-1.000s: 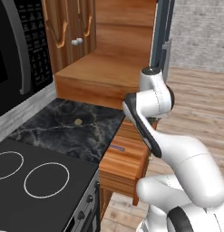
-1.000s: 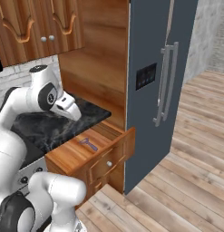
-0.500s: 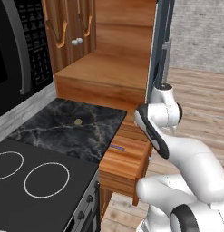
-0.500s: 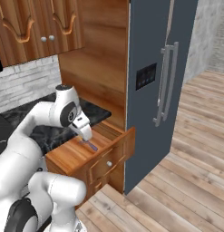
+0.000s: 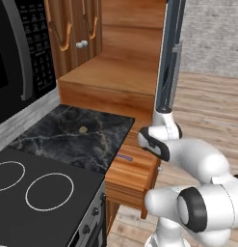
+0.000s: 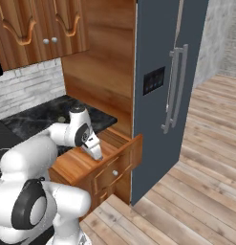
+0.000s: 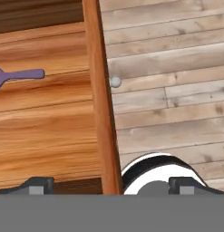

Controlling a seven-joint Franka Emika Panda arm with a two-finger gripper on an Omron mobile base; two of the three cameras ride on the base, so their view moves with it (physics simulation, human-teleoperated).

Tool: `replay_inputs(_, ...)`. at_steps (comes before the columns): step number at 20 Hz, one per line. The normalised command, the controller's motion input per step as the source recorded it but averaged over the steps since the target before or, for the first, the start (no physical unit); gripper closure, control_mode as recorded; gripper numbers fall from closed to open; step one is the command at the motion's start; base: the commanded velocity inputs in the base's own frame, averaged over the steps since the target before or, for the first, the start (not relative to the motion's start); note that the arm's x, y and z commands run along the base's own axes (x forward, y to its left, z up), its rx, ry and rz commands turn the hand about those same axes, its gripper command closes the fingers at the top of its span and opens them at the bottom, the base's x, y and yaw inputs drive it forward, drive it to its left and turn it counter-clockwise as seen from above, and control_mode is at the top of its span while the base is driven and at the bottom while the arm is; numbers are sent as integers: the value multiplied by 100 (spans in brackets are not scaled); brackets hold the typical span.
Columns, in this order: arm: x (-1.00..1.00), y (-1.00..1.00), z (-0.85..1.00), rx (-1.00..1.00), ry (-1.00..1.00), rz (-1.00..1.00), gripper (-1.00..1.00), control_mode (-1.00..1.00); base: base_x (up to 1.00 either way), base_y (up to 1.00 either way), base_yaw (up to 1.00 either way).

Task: Pick the peeler from the drawer and place it on the counter.

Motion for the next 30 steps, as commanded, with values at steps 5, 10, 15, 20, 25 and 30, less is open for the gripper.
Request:
replay_inputs(5, 66, 0, -62, -1, 10, -3, -100, -100, 0, 0, 0)
replay_inputs(10, 49, 0, -54, -5, 12, -2, -100, -100, 0, 0, 0)
replay_inputs(15, 28, 0, -60, -9, 9, -4, -100, -100, 0, 0, 0)
replay_inputs(20, -7, -25, -75, -10, 2, -1, -100, -100, 0, 0, 0)
replay_inputs(25, -79, -68, -63, -3, -3, 0, -100, -100, 0, 0, 0)
replay_inputs(30, -100, -100, -58, 0, -17, 0, -100, -100, 0, 0, 0)
